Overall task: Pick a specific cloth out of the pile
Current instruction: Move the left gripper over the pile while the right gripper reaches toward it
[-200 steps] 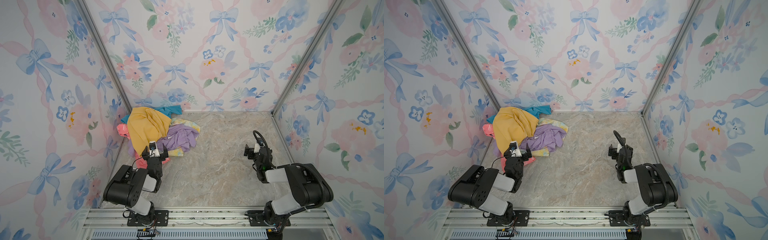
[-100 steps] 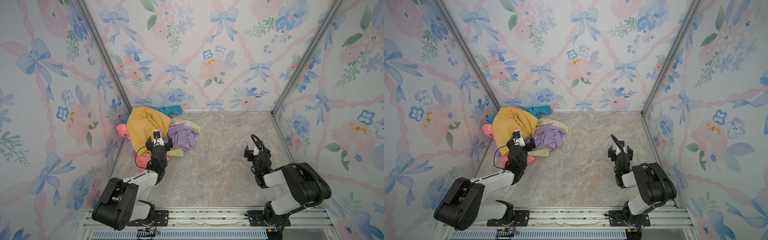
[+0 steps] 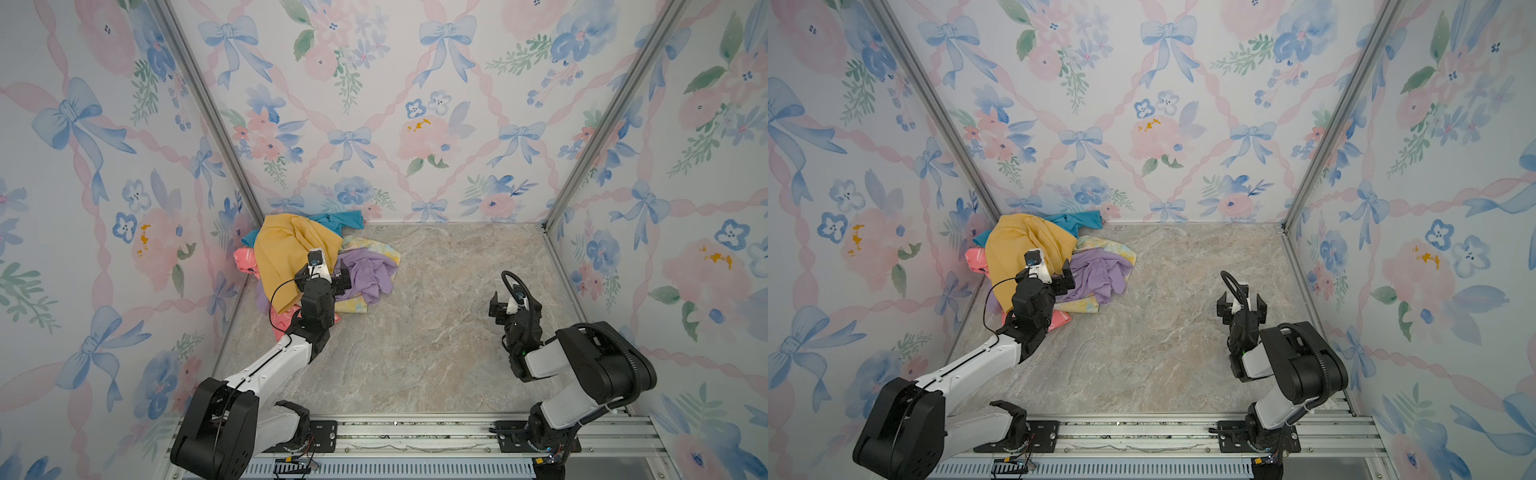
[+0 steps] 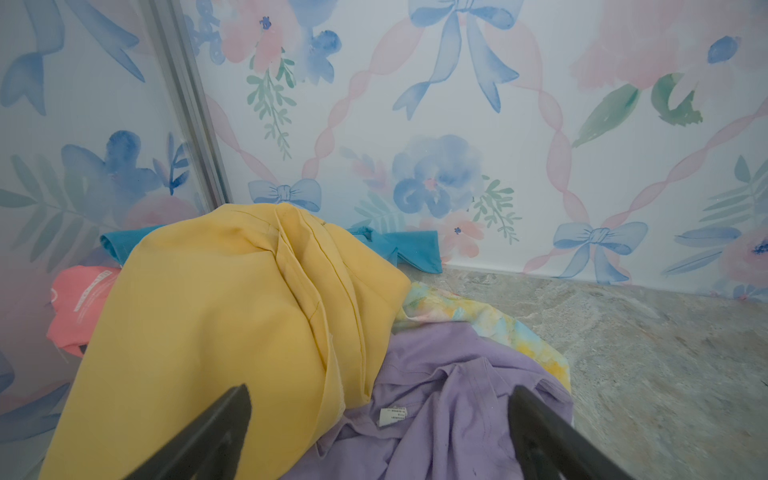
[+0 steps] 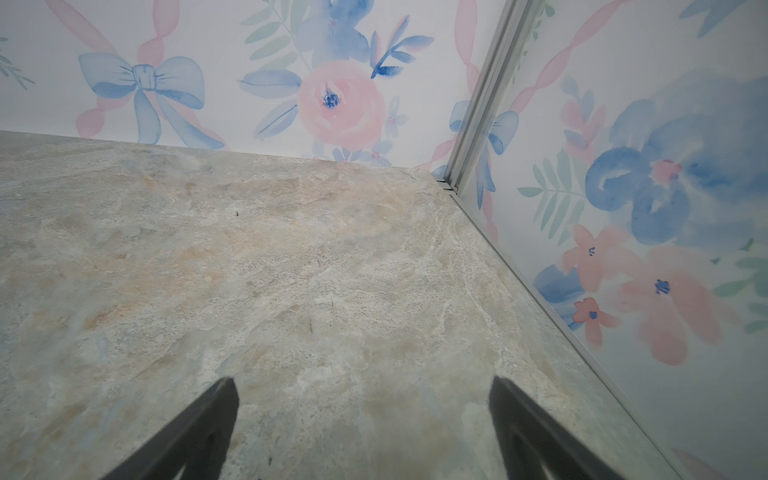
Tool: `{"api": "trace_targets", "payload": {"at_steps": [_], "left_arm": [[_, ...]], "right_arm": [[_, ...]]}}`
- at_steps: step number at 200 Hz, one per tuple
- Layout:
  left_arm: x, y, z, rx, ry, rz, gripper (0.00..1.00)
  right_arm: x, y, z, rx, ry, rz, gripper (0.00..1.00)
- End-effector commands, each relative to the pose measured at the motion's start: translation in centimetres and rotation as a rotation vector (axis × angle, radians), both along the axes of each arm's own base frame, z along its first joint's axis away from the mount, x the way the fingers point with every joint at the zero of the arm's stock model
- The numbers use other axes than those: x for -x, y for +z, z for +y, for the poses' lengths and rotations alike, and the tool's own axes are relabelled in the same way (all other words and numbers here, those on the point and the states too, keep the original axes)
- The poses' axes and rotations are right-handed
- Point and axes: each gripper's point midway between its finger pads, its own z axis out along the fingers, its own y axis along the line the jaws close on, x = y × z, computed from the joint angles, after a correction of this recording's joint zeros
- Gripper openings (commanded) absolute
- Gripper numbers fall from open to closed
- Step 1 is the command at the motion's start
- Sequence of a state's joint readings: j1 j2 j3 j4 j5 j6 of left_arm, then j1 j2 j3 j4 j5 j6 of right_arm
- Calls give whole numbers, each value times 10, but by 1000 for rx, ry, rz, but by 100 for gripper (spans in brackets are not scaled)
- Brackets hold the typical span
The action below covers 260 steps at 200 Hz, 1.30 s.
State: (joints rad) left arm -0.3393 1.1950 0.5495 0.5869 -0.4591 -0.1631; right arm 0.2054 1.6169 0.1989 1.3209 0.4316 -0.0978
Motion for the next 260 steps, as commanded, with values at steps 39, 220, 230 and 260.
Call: {"api": "trace_targets", "payload": {"at_steps": [39,220,230,260], "left_arm": [[-9,-3,-14,6,-56,63,98],[-22,-2,-16,183,-65,188,98],[-23,-5,-15,202,-60,197,97],[-21,-9,-16,268,-45,213,94]], "right_arm": [[8,45,16,69,-9,-55,97],[-2,196,166,-227,197,-17,97],[-1,191,181,-278,251,18,97],[10,170,214,-352,309,124,97]]}}
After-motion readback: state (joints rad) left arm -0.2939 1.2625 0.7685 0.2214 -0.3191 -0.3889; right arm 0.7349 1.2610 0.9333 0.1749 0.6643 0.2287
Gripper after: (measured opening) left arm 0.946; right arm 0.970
